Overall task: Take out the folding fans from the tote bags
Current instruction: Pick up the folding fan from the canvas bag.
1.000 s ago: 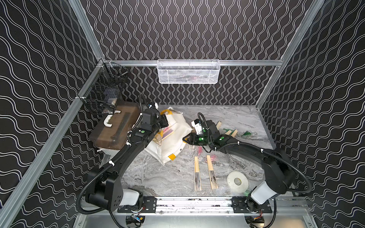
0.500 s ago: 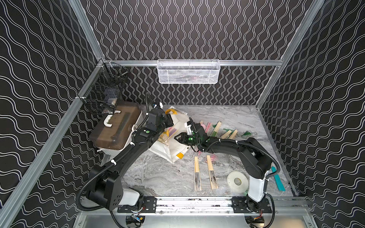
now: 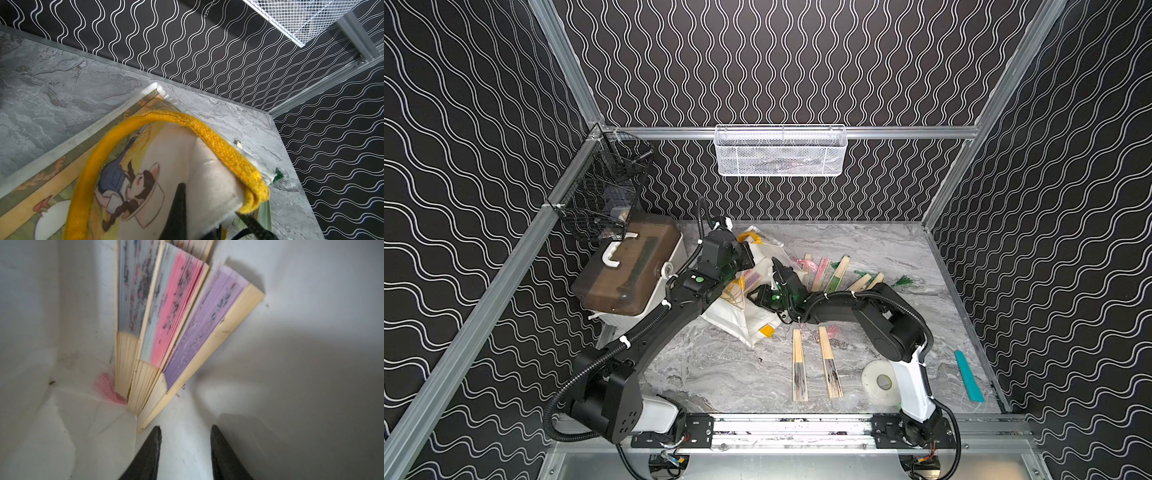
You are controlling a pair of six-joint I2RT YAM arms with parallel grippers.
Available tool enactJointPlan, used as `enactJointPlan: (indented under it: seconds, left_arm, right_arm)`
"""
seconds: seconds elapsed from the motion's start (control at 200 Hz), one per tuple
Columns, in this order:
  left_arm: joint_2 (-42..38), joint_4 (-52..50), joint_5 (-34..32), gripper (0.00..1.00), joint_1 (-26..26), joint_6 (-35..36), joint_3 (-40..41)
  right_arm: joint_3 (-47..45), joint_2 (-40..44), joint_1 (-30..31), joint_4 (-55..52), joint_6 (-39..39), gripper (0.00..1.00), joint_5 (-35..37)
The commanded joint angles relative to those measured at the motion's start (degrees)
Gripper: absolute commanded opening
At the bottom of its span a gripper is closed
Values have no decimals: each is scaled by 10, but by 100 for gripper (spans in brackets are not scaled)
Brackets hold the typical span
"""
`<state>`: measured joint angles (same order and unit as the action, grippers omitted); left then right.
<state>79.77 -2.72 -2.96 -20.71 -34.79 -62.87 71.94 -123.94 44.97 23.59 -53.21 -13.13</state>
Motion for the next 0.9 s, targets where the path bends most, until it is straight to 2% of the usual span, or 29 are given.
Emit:
enactJointPlan:
  seconds: [0.0, 0.405, 0.586, 0.756, 0.896]
  left_arm:
    - [-5, 31, -5, 0, -3, -11, -2]
    - [-10, 20, 13, 0, -18, -17, -3]
    - [-17, 23, 22, 0, -21, -22, 3]
    - [-9, 33, 60, 0, -21, -35, -2]
    - [-13, 26, 55, 0, -21, -31, -2]
  right_arm:
    - [3, -18, 1, 46, -25, 41, 17]
    - [45, -93, 0, 139, -92, 43, 30]
    - [65, -90, -1, 107, -87, 48, 46]
    - [79, -101, -1, 107, -108, 48, 42]
    - [66, -95, -1, 124, -116, 47, 48]
